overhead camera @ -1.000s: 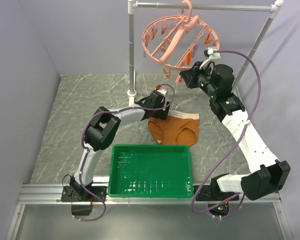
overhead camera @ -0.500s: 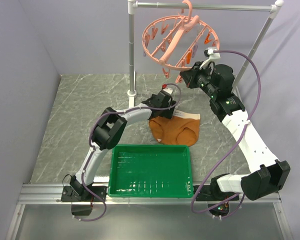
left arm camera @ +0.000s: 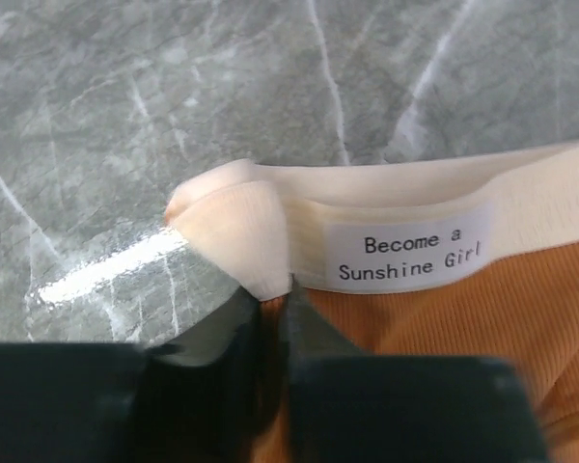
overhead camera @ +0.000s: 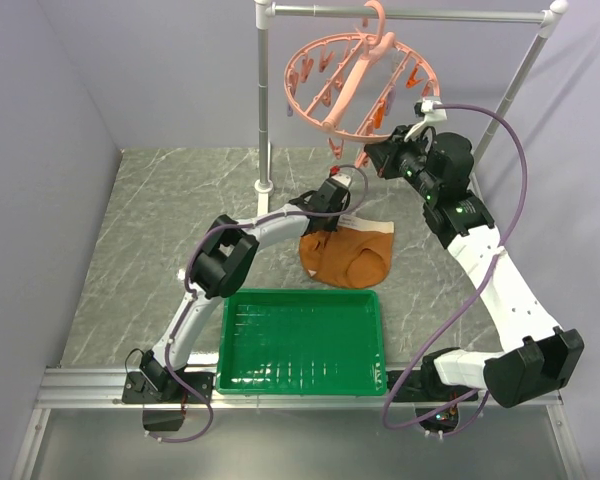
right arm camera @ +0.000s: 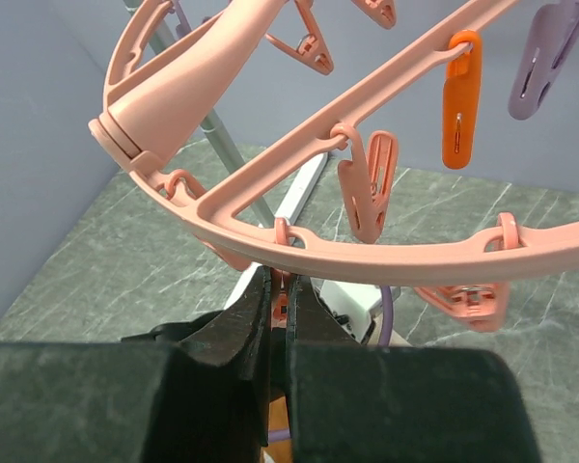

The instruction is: Clip the underwear to the hanger

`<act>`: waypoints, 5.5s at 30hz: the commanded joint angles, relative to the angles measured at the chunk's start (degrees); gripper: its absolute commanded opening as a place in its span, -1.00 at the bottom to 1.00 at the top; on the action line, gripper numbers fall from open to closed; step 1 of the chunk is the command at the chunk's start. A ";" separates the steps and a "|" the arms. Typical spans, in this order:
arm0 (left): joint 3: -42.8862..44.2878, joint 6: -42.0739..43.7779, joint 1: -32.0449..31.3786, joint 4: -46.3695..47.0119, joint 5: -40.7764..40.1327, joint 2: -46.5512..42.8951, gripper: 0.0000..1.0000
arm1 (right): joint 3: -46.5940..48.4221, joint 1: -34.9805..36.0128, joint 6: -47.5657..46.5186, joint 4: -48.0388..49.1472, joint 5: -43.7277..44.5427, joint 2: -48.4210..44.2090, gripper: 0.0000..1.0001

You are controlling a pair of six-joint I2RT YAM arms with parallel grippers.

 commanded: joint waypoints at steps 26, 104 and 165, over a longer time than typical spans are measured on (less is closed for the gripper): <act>-42.55 18.77 -1.23 64.57 24.96 -32.41 -0.99 | -0.10 -1.68 1.53 0.49 -2.21 -1.21 -1.00; -31.48 41.80 -1.32 69.06 34.64 -28.91 -0.99 | 1.48 -1.68 -0.31 -5.84 -5.55 -1.12 -1.00; -27.78 39.25 0.35 70.64 34.46 -31.72 -0.99 | 5.09 -2.29 3.29 -7.34 -5.81 -3.67 0.15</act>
